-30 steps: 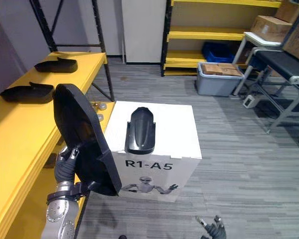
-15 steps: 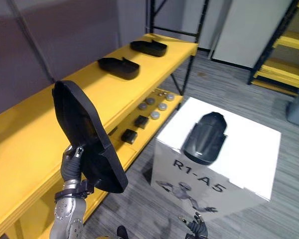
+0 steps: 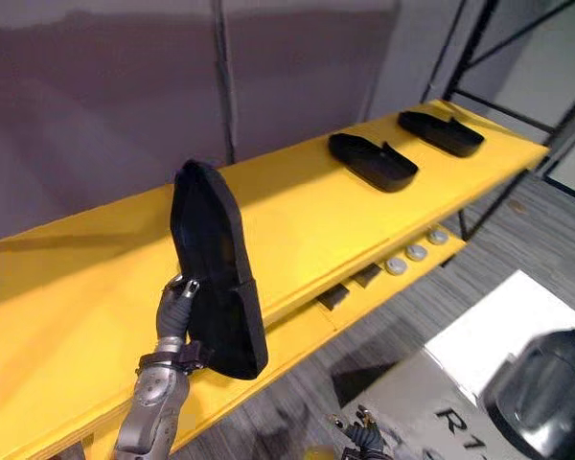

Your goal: Walk over and take plastic housings, then place them on the shelf

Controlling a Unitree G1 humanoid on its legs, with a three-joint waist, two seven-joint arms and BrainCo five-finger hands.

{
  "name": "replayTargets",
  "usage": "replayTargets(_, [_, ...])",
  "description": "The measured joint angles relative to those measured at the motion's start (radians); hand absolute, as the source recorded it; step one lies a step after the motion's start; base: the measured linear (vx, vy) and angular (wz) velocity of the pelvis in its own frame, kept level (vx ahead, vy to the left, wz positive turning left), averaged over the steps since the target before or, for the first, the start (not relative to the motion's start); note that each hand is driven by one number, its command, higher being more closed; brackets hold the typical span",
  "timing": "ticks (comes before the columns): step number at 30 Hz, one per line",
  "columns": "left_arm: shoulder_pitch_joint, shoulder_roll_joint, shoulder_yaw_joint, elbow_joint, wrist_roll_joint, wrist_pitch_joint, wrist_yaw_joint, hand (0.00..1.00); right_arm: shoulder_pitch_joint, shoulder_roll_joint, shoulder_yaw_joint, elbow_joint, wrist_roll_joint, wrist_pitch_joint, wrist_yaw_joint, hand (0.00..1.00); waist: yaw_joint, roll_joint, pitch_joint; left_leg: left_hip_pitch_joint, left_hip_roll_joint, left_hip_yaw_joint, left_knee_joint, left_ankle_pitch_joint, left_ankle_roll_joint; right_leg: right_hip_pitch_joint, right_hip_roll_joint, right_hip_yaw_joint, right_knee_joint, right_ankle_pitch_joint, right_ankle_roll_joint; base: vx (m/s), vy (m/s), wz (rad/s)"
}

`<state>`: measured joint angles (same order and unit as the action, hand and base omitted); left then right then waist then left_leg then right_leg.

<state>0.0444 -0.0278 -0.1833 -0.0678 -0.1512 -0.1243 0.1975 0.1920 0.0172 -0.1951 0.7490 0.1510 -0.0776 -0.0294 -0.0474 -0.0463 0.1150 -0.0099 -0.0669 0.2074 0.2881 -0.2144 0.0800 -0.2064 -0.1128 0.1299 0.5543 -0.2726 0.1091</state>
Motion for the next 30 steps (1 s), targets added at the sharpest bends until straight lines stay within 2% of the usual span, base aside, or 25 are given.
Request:
replayTargets(1, [-0.016,-0.001,-0.018,0.000,0.000,-0.001,0.000,1.00,0.026,0.020,0.000,-0.017,0.000,0.000,0.000,0.00,-0.001,-0.025,-0.013,-0.006,-0.003,-0.007,0.025,-0.029,0.004,0.002,-0.004,0.006,-0.072,0.068,-0.006,0.15,-0.279,1.02])
replayTargets(2, [-0.022,-0.005,-0.020,0.006,0.000,-0.004,0.001,1.00,0.047,0.035,0.004,-0.012,0.000,0.007,0.002,0.00,0.012,-0.058,-0.022,-0.004,-0.011,-0.021,0.058,-0.053,0.001,0.011,-0.017,0.005,-0.097,0.096,0.021,0.13,-0.258,0.72])
replayTargets(3, [-0.021,-0.014,-0.020,0.017,-0.001,-0.003,0.003,1.00,0.049,0.035,0.001,-0.012,0.000,0.014,0.004,0.00,0.015,-0.047,-0.026,-0.005,0.008,-0.029,0.077,-0.066,-0.016,0.025,-0.005,-0.006,-0.107,0.094,0.016,0.15,-0.259,0.23])
replayTargets(4, [-0.021,-0.020,-0.021,0.029,0.000,0.000,0.006,1.00,0.053,0.032,0.000,-0.013,0.000,0.016,0.003,0.00,0.018,-0.028,-0.046,-0.008,0.045,-0.035,0.085,-0.079,-0.039,0.046,0.028,-0.016,-0.152,0.107,-0.004,0.14,-0.223,-0.05])
replayTargets(5, [-0.034,-0.020,-0.026,0.034,0.000,0.000,0.007,1.00,0.051,0.032,0.000,-0.019,0.000,0.016,0.003,0.00,0.015,-0.017,-0.055,-0.009,0.076,-0.038,0.082,-0.080,-0.044,0.063,0.054,-0.030,-0.195,0.125,-0.024,0.14,-0.209,-0.10])
replayTargets(8, [-0.103,-0.016,-0.058,0.079,0.000,0.001,0.008,1.00,0.056,0.031,0.000,-0.026,-0.001,0.016,0.003,0.00,0.010,-0.019,-0.077,0.007,0.115,-0.042,0.037,-0.064,-0.079,0.086,0.093,-0.043,-0.259,0.153,-0.053,0.15,-0.198,-0.08])
replayTargets(11, [-0.179,-0.017,-0.078,0.134,0.001,0.015,0.017,1.00,0.065,0.030,0.001,-0.028,-0.004,0.016,0.004,0.00,0.001,-0.021,-0.087,0.058,0.124,-0.041,-0.033,-0.035,-0.116,0.125,0.105,-0.049,-0.309,0.165,-0.067,0.13,-0.132,-0.02])
replayTargets(14, [-0.244,-0.019,-0.079,0.180,0.024,0.024,0.022,1.00,0.080,0.030,0.001,-0.028,-0.004,0.016,0.009,0.00,0.002,-0.020,-0.101,0.071,0.129,-0.043,-0.066,-0.021,-0.125,0.136,0.111,-0.054,-0.334,0.173,-0.076,0.07,-0.062,0.02])
replayTargets(17, [-0.352,-0.049,-0.039,0.279,0.037,0.045,0.070,1.00,0.079,0.030,0.002,-0.027,-0.005,0.016,0.011,0.00,0.000,-0.019,-0.103,0.075,0.126,-0.043,-0.096,-0.002,-0.123,0.139,0.111,-0.055,-0.358,0.187,-0.078,-0.01,0.004,-0.01])
replayTargets(25, [-0.470,-0.057,0.052,0.478,0.027,0.090,0.170,1.00,0.078,0.026,0.003,-0.003,-0.021,0.016,0.013,0.00,-0.026,-0.020,-0.103,0.084,0.114,-0.044,-0.154,0.048,-0.118,0.136,0.105,-0.052,-0.396,0.223,-0.081,-0.07,0.010,-0.01])
replayTargets(30, [-0.558,-0.058,0.109,0.608,0.014,0.113,0.200,1.00,0.070,0.016,0.020,0.003,-0.021,0.015,0.013,0.00,-0.037,-0.020,-0.103,0.085,0.115,-0.034,-0.199,0.076,-0.110,0.116,0.114,-0.035,-0.411,0.247,-0.086,-0.12,-0.017,-0.09])
